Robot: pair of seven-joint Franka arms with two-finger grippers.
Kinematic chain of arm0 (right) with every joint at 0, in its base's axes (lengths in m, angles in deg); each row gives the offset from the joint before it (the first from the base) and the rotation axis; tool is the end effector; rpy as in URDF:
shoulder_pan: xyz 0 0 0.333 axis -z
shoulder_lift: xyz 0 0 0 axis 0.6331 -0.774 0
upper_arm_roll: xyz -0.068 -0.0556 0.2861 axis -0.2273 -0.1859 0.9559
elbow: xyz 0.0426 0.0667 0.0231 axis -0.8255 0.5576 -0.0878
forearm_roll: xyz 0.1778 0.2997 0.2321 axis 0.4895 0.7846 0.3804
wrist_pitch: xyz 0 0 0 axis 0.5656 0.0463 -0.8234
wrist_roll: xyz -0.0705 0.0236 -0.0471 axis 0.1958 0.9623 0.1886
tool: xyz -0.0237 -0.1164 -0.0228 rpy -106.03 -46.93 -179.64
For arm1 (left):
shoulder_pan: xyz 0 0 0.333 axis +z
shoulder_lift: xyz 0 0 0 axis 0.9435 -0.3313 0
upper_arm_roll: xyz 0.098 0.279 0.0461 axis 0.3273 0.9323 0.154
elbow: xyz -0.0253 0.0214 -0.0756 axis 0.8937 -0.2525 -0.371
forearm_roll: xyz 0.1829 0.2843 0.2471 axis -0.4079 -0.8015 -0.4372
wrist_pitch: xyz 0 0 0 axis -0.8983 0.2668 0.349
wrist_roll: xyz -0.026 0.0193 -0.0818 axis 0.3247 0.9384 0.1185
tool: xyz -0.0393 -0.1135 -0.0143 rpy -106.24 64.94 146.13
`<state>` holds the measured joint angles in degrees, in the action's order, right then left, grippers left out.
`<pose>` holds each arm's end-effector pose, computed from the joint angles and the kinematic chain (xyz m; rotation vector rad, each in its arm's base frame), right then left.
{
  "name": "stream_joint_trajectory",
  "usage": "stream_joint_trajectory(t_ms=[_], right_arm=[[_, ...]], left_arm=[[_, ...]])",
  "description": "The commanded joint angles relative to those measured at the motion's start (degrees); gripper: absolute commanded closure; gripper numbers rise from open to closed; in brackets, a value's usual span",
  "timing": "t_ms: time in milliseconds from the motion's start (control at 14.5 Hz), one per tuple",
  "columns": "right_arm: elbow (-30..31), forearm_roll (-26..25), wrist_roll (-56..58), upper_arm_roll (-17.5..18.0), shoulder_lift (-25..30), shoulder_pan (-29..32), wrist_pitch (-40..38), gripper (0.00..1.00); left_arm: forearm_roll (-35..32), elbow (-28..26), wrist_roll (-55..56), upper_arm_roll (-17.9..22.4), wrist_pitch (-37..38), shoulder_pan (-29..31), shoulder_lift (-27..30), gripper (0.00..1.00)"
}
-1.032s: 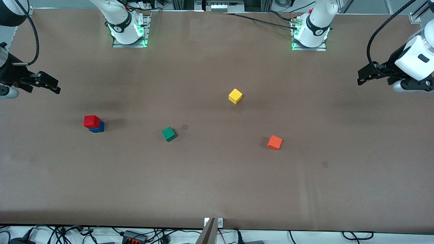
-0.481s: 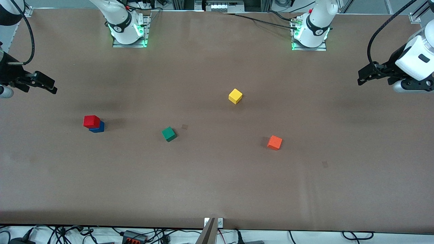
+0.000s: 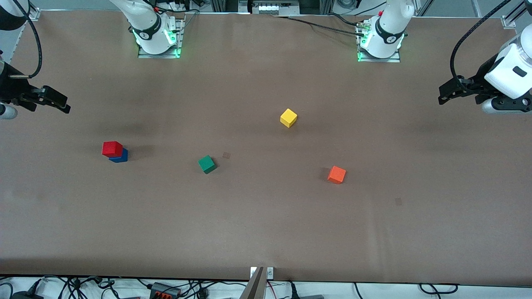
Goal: Pass red block to right arm, stack on blue
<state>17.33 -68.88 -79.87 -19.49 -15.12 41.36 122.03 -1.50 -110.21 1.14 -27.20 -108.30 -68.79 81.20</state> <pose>0.5773 -0.0432 0.5295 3.1330 -0.0783 0.0018 0.5736 -0.0331 0.5767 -3.1352 -0.0398 0.1054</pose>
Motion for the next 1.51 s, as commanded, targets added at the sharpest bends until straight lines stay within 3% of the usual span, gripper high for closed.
stream_joint_trajectory(t_ms=[0,1238,1444], right_arm=[[-1.1,-0.36,0.72,0.06,-0.28,0.03,-1.53,0.0],[-1.02,-0.71,0.98,0.15,0.25,-0.15,-2.06,0.0],[-1.02,-2.99,0.63,0.33,-0.01,-0.93,-2.06,0.0]], left_arm=[[0.85,1.94,-0.61,-0.12,1.27,0.42,-1.03,0.0],[0.85,2.38,-0.44,-0.13,1.36,0.16,-1.47,0.0],[0.85,2.38,-0.44,-0.13,1.36,0.16,-1.47,0.0]])
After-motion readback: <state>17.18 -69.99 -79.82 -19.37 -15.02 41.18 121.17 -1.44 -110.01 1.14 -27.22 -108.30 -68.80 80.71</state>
